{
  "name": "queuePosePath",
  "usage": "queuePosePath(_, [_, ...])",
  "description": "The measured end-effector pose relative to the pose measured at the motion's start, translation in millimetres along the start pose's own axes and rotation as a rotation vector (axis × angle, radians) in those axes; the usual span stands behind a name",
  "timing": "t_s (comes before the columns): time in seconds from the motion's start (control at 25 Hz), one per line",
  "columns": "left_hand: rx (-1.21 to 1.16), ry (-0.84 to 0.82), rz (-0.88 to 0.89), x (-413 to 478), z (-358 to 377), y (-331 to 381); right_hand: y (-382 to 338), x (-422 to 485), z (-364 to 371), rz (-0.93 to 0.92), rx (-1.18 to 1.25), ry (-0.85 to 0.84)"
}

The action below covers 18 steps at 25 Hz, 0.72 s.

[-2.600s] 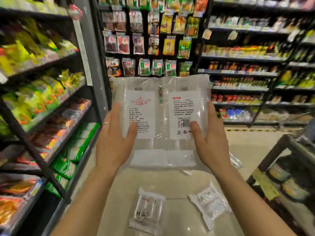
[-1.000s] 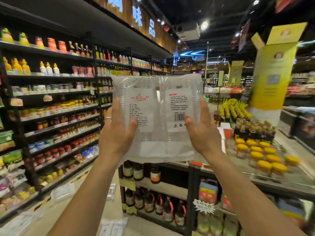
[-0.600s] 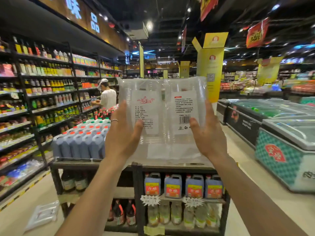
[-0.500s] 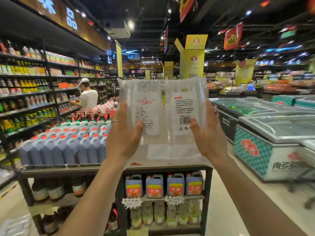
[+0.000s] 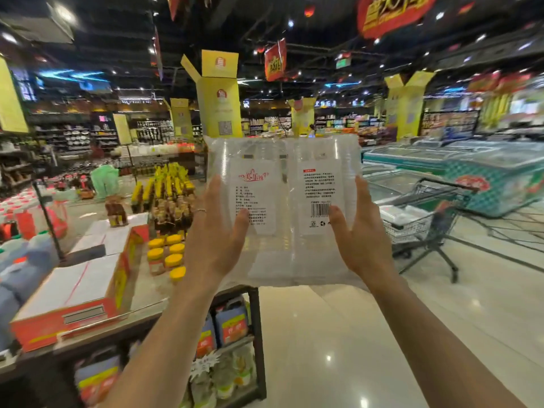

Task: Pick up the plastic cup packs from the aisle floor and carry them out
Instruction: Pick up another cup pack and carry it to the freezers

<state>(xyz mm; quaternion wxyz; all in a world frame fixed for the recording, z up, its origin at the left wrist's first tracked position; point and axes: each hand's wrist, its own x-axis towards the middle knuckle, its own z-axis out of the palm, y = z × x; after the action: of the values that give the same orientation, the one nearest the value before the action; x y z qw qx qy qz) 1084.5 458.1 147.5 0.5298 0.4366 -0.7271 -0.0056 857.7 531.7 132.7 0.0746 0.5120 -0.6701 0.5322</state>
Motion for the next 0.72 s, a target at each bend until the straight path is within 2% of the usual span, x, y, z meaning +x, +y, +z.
queuePosePath(0.4, [-0.283, -0.14, 0.122, 81, 226, 32, 142, 108, -9, 0.147, -0.236, 0.182])
queuePosePath(0.72, [-0.361, -0.299, 0.166, 173, 396, 32, 233, 213, 19, 0.238, -0.353, 0.275])
